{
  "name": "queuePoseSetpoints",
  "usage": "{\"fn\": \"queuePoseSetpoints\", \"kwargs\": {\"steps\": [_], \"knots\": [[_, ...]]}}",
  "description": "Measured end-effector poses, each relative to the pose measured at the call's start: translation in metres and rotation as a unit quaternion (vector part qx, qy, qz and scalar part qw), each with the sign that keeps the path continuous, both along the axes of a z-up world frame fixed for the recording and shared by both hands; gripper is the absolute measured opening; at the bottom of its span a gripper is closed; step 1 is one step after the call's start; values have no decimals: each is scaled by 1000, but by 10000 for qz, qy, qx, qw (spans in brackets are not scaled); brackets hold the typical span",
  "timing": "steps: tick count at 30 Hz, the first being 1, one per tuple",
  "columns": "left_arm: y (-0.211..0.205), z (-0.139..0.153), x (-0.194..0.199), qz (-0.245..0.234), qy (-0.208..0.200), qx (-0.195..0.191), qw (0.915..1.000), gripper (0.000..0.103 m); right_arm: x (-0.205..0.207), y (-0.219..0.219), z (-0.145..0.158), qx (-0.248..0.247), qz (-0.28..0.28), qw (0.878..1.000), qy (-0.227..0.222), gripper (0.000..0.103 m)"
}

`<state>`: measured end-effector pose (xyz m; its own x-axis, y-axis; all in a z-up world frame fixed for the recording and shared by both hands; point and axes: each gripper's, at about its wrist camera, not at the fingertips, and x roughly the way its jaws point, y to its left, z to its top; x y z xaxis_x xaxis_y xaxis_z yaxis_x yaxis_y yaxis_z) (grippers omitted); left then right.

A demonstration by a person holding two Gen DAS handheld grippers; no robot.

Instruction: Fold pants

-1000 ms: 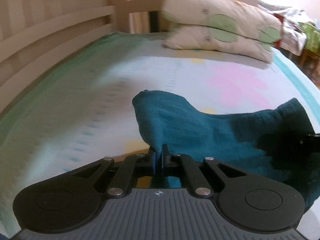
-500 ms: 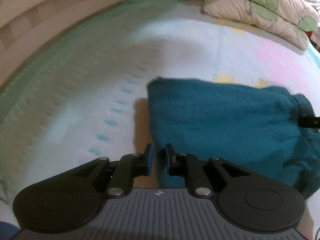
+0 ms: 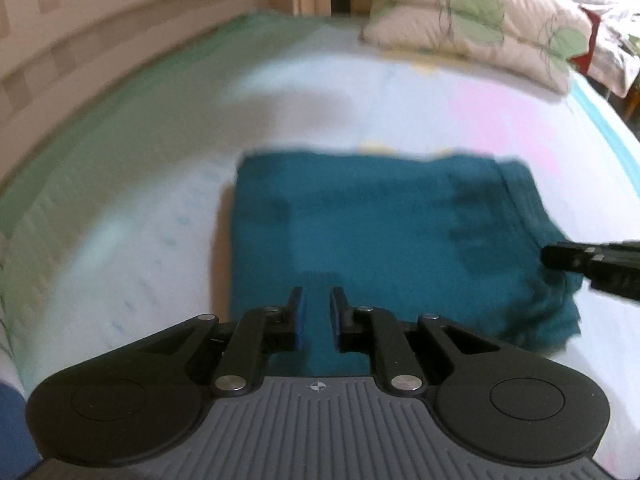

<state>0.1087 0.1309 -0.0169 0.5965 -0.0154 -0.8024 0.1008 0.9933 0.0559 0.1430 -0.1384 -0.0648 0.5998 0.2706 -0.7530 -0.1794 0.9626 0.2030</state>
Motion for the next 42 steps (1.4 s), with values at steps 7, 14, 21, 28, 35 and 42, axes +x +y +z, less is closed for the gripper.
{"fn": "queuePoseSetpoints", "kwargs": {"steps": [7, 14, 21, 28, 35, 42], "knots": [[3, -29, -9, 272, 317, -14, 9991, 15, -9, -20, -24, 362, -496, 9972, 428, 22], [-1, -4, -27, 432, 100, -177, 9989, 14, -38, -34, -4, 647, -693, 9952, 259, 30], [-11, 16, -62, 446, 108, -187, 9988, 14, -83, -16, 24, 292, -465, 9985, -5, 30], [-17, 36, -96, 486, 98, -264, 9984, 15, -109, 4, 43, 12, -281, 9995, -121, 30], [-24, 57, -117, 379, -81, -399, 9984, 15, -127, 10, 57, -37, -339, 9992, -210, 30], [-29, 67, -132, 346, -174, -515, 9979, 15, -140, 13, 70, -133, -341, 9984, -440, 48]]}}
